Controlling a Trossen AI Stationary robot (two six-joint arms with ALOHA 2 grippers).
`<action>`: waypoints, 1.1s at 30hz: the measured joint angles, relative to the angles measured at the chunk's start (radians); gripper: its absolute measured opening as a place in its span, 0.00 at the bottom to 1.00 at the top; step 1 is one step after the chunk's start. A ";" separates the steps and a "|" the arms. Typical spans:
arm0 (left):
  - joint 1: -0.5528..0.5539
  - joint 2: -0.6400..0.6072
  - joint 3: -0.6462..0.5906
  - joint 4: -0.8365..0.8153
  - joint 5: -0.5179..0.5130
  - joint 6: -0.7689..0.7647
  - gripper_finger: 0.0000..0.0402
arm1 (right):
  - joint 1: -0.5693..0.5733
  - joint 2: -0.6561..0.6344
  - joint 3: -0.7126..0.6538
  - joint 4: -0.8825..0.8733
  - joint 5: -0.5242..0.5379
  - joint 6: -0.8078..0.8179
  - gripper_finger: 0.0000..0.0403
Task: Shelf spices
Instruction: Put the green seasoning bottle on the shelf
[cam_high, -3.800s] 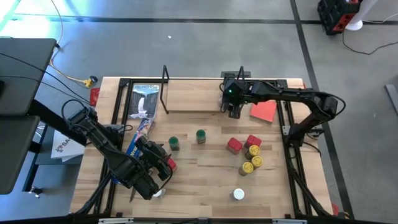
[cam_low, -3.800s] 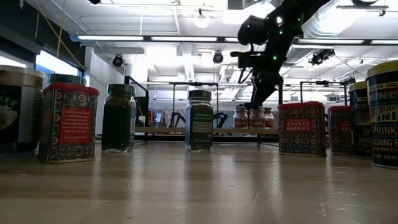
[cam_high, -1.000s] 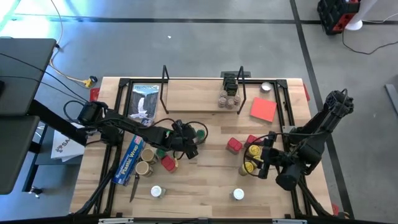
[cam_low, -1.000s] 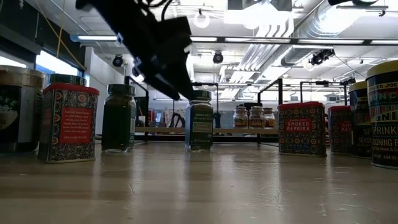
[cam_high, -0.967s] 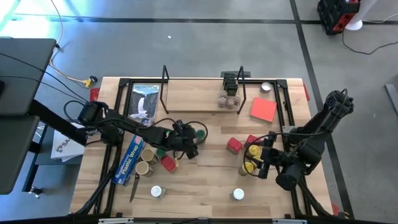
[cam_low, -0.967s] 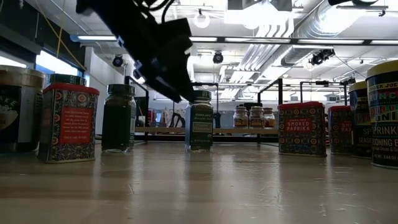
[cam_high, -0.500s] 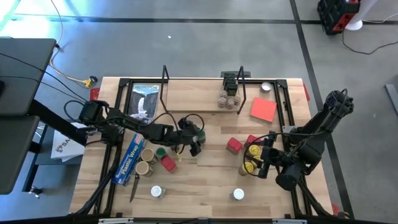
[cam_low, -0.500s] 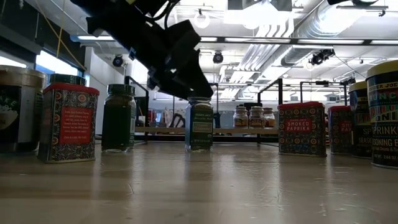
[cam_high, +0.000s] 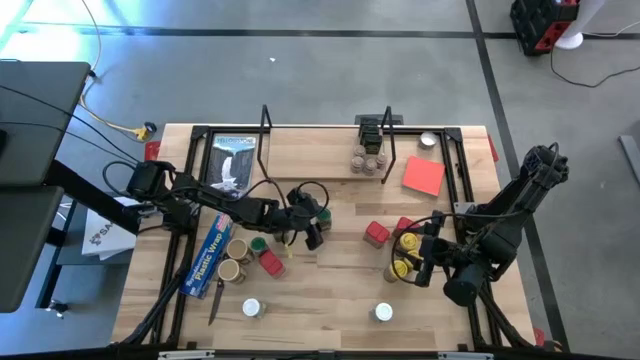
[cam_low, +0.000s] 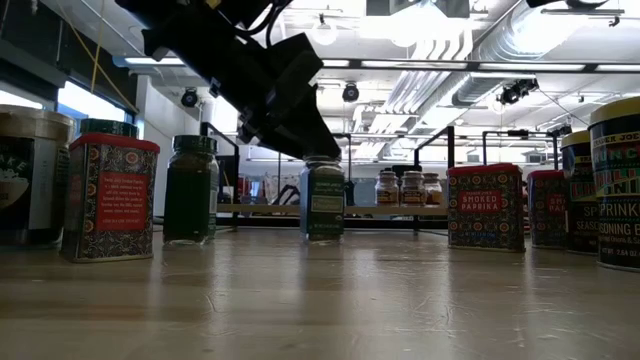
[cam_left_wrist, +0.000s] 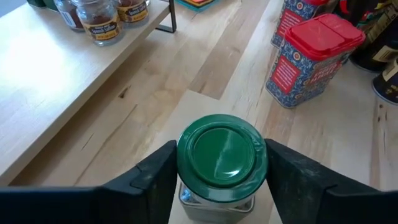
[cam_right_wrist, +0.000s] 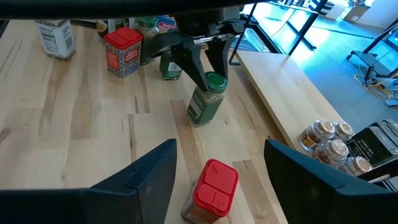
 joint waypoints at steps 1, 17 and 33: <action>0.003 0.000 0.000 0.000 0.002 0.000 0.49 | 0.000 0.000 0.000 0.000 0.000 0.000 0.59; 0.003 0.000 0.098 -0.081 0.033 0.065 0.49 | 0.000 0.000 0.000 -0.001 0.004 -0.001 0.59; 0.344 0.000 0.409 -0.277 0.255 0.410 0.49 | 0.000 0.000 0.000 -0.001 0.005 -0.001 0.59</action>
